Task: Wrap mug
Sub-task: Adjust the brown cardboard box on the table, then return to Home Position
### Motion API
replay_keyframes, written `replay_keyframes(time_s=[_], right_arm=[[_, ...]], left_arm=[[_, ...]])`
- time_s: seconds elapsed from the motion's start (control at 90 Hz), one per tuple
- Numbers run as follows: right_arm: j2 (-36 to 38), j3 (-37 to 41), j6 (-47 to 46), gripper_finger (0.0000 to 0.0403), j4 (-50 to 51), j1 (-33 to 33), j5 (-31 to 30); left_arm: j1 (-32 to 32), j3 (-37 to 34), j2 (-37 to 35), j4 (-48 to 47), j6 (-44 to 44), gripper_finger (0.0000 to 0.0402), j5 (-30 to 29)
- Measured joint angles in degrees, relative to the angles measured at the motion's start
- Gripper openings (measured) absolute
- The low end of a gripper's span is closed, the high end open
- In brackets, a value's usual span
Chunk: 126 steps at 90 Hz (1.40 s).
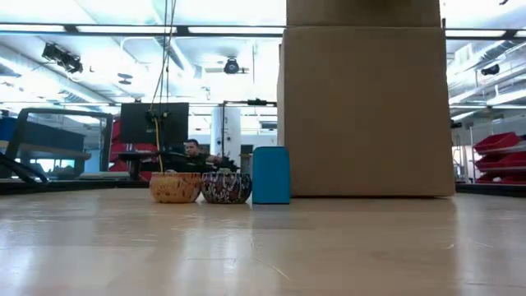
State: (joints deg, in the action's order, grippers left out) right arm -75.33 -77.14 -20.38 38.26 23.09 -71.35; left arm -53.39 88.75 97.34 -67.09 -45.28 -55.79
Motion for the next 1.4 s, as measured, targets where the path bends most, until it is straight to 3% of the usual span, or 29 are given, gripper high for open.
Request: replay_keyframes(time_s=[0.056, 0.156, 0.267, 0.489, 0.6, 0.733, 0.878, 1.133, 1.256, 1.4], right_arm=[[1.3, 0.0, -1.0, 0.0, 0.4, -1.7, -1.6], [2.3, 0.0, -2.9, 0.0, 2.8, -6.2, 0.9], [1.4, 0.0, -6.8, 0.0, 7.8, -12.4, 7.7], [-4.4, 1.5, -10.4, 0.0, 13.1, -23.3, 26.9], [-6.4, 1.7, -9.8, 0.0, 12.0, -24.7, 28.5], [-5.1, 2.0, -6.9, 0.0, 10.0, -23.4, 26.7], [-0.1, 1.6, -3.3, 0.0, 6.1, -20.6, 24.9], [6.9, 1.3, 0.6, 0.0, 4.5, -12.9, 23.6], [8.0, 1.3, 4.2, 0.0, 4.0, -5.9, 23.5], [7.6, 1.3, 4.9, 0.0, 3.9, 3.0, 25.5]], left_arm=[[0.0, 0.0, 0.0, 0.0, 0.1, 0.0153, 0.0], [0.1, 0.0, 0.0, 0.0, 1.3, 0.0153, -0.1], [0.1, 0.0, 0.0, 0.0, 1.4, 0.0153, -0.1], [0.1, 0.0, 0.0, -0.1, 1.4, 0.0153, -0.1], [0.1, 0.0, 0.0, 0.5, 1.2, 0.0152, -1.0], [0.1, 0.0, -0.1, 3.0, 1.5, 0.0143, -1.6], [0.1, 0.0, -0.2, 8.4, 5.4, 0.0105, -1.3], [1.1, 0.0, -0.2, 27.9, 22.5, 0.0008, 1.9], [1.0, 0.0, -0.2, 32.5, 29.5, 0.0008, 2.7], [2.1, -0.1, -0.2, 33.2, 29.6, 0.0004, 2.9]])
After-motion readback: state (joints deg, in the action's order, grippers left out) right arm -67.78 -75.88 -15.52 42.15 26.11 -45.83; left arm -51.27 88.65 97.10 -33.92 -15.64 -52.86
